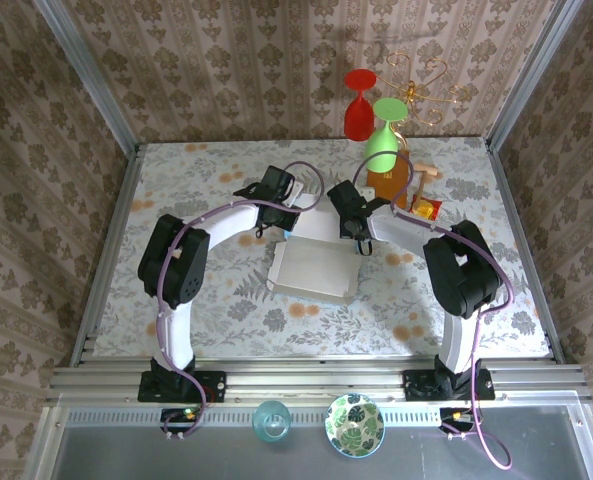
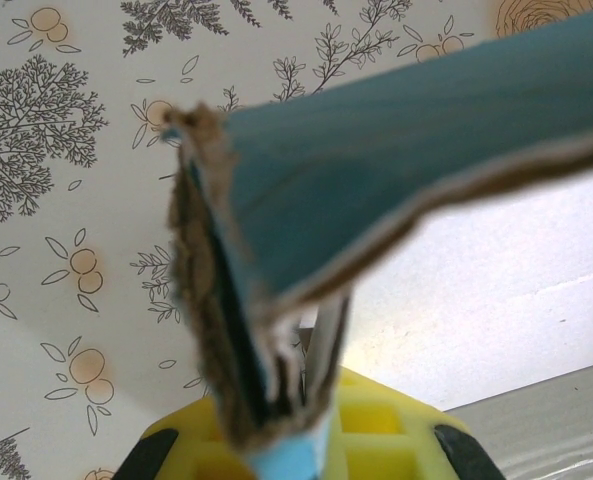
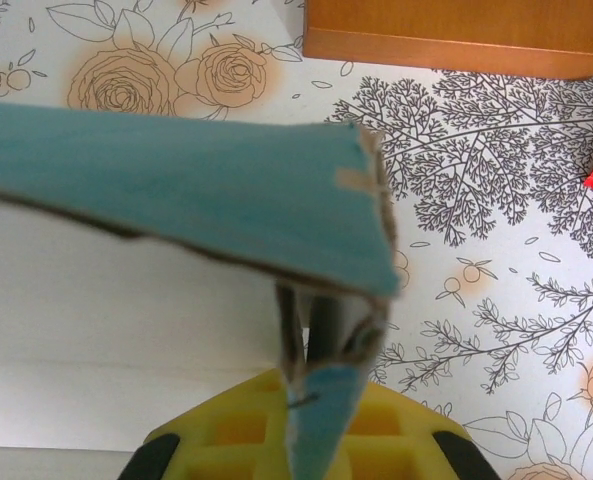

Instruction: Fold the paper box

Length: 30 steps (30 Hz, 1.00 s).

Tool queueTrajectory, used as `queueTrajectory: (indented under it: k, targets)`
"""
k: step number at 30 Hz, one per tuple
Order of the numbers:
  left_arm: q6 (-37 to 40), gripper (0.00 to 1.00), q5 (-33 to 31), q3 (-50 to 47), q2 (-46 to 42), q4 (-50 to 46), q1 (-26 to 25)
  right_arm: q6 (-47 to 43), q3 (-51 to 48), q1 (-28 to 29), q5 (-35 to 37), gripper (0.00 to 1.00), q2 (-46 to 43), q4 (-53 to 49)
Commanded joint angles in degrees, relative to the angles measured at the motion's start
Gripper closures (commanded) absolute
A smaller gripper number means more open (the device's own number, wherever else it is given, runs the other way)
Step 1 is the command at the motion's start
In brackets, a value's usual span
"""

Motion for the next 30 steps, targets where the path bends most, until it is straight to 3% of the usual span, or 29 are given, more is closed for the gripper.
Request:
queueTrajectory:
  k: [1,5,10,12,17,21,26,28,30]
  targets:
    - [-1.11,0.84,-0.78,-0.97,1.63,-3.78,-0.1,0.87,0.5,-0.18,3.38,1.0,1.22,-2.74]
    - [-1.97,0.73,0.42,-3.66,-0.77,-1.43,0.74,0.65,0.25,-0.21,3.64,1.0,0.88,-3.0]
    - [-1.58,0.71,1.59,-5.5,-1.6,-0.13,1.96,0.64,0.35,-0.18,3.39,1.0,1.07,-3.19]
    - [-1.36,0.75,1.67,-5.42,-1.3,-0.08,2.09,0.69,0.53,-0.21,3.24,1.0,1.03,-3.19]
    - [-2.04,0.98,-1.08,-4.43,-0.49,0.12,2.1,0.65,1.39,-0.1,3.21,1.0,1.21,-3.6]
    - [-3.05,1.0,-5.41,-3.68,0.53,-0.54,1.33,1.3,2.0,0.18,3.72,1.0,1.28,-5.06]
    - [-3.63,1.0,-4.56,-3.69,0.92,0.51,0.08,2.04,2.07,0.67,3.29,1.0,1.51,-5.55]
    - [-4.04,0.77,-3.14,-5.16,-1.09,2.6,0.1,2.24,1.82,0.59,3.36,1.0,1.59,-5.74]
    - [-4.34,0.67,-0.41,-5.97,-3.25,3.33,0.46,2.08,1.63,0.58,3.39,1.0,1.42,-5.74]
